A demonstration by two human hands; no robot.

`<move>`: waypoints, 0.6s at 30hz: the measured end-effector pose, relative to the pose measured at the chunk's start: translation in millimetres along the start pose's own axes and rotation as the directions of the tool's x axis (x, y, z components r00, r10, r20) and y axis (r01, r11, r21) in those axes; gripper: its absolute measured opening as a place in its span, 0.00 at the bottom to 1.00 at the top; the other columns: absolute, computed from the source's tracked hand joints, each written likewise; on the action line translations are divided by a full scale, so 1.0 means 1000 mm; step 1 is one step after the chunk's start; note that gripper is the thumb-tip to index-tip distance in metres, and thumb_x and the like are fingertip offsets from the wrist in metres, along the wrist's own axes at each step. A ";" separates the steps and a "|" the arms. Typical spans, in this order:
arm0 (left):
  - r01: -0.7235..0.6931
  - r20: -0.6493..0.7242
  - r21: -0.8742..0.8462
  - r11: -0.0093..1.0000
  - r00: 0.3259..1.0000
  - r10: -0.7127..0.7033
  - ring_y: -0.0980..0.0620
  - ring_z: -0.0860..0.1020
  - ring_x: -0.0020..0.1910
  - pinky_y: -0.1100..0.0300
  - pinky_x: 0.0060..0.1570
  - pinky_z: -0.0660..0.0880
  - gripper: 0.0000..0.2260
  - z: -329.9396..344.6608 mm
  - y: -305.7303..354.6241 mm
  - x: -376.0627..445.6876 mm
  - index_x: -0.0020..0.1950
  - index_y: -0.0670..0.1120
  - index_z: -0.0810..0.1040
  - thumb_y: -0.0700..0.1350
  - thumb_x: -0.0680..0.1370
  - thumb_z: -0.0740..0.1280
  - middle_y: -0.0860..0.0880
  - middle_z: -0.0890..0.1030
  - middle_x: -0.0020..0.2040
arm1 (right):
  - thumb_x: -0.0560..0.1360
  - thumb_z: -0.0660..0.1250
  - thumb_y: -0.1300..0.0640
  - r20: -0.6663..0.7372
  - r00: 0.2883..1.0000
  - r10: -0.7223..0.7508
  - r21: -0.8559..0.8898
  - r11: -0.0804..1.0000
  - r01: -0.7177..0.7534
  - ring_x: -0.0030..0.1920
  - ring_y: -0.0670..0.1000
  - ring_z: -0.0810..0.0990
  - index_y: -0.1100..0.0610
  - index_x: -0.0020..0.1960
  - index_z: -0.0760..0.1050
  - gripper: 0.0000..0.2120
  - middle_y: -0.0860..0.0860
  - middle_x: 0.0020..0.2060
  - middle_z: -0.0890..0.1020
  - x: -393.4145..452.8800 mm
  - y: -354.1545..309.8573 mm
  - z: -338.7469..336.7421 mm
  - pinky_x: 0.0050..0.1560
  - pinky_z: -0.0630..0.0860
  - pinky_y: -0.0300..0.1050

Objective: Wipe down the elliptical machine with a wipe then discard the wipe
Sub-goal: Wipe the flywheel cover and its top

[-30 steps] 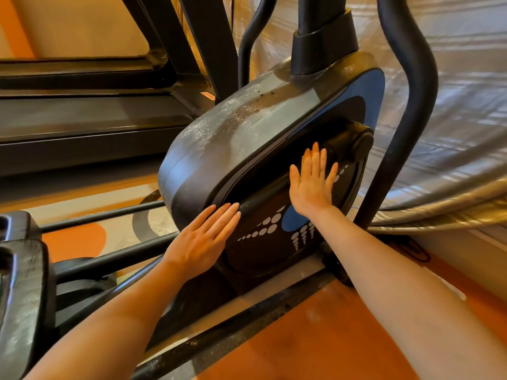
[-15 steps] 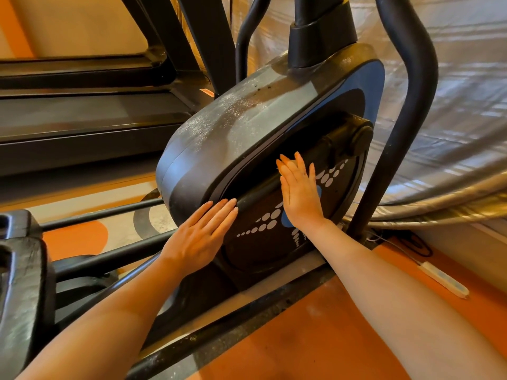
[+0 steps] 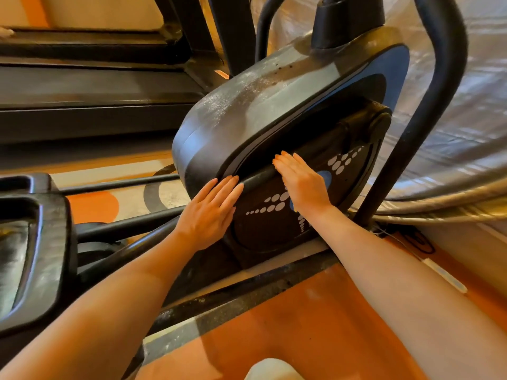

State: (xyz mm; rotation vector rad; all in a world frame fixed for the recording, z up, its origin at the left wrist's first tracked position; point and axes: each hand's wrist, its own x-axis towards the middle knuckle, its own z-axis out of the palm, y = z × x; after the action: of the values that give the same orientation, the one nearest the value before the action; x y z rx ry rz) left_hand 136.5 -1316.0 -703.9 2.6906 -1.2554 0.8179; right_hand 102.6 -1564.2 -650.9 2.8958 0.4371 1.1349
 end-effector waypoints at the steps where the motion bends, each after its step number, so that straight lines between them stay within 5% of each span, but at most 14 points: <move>1: 0.017 0.007 -0.017 1.000 1.000 -0.017 0.44 0.63 0.76 0.47 0.76 0.58 0.24 -0.001 0.002 -0.008 0.78 0.44 0.62 0.51 0.83 0.50 0.42 0.66 0.76 | 0.81 0.61 0.60 0.043 0.999 0.001 0.049 0.999 -0.004 0.63 0.63 0.78 0.68 0.62 0.76 0.15 0.64 0.60 0.80 0.000 -0.003 0.000 0.72 0.63 0.47; 4: 0.054 0.024 -0.037 0.998 0.998 -0.053 0.44 0.60 0.77 0.48 0.76 0.56 0.24 -0.002 0.003 -0.038 0.78 0.44 0.62 0.51 0.83 0.51 0.43 0.62 0.78 | 0.82 0.43 0.42 0.170 0.984 -0.053 0.167 0.986 0.025 0.62 0.64 0.77 0.68 0.64 0.73 0.34 0.65 0.60 0.79 -0.002 -0.012 -0.001 0.72 0.61 0.47; 9: 0.122 0.068 -0.035 0.992 0.991 -0.120 0.44 0.56 0.79 0.46 0.76 0.55 0.24 -0.005 0.003 -0.084 0.78 0.44 0.62 0.51 0.83 0.51 0.43 0.58 0.79 | 0.85 0.48 0.54 -0.057 0.990 -0.127 0.177 0.975 0.135 0.59 0.62 0.81 0.68 0.59 0.79 0.25 0.62 0.58 0.81 -0.024 -0.045 -0.004 0.61 0.75 0.57; 12: 0.132 0.096 -0.013 0.991 0.987 -0.130 0.45 0.54 0.79 0.46 0.77 0.53 0.24 -0.004 0.007 -0.103 0.78 0.44 0.62 0.51 0.83 0.51 0.44 0.57 0.80 | 0.80 0.57 0.61 -0.070 0.985 -0.158 0.169 0.971 0.168 0.61 0.61 0.80 0.66 0.62 0.78 0.16 0.60 0.60 0.80 -0.037 -0.054 0.005 0.61 0.77 0.56; 18: 0.137 0.162 -0.063 0.989 0.979 -0.125 0.45 0.59 0.78 0.46 0.76 0.58 0.23 -0.006 0.020 -0.144 0.76 0.43 0.66 0.50 0.82 0.54 0.44 0.62 0.78 | 0.76 0.59 0.56 -0.047 0.976 -0.211 0.287 0.934 0.215 0.60 0.61 0.80 0.67 0.60 0.79 0.20 0.61 0.59 0.81 -0.051 -0.085 0.004 0.60 0.75 0.52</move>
State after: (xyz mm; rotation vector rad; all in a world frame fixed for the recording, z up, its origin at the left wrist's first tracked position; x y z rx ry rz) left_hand 43.4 -1228.0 -772.1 2.7884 -1.0967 0.5413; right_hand 47.6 -1495.8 -696.9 2.9781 0.9710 1.1451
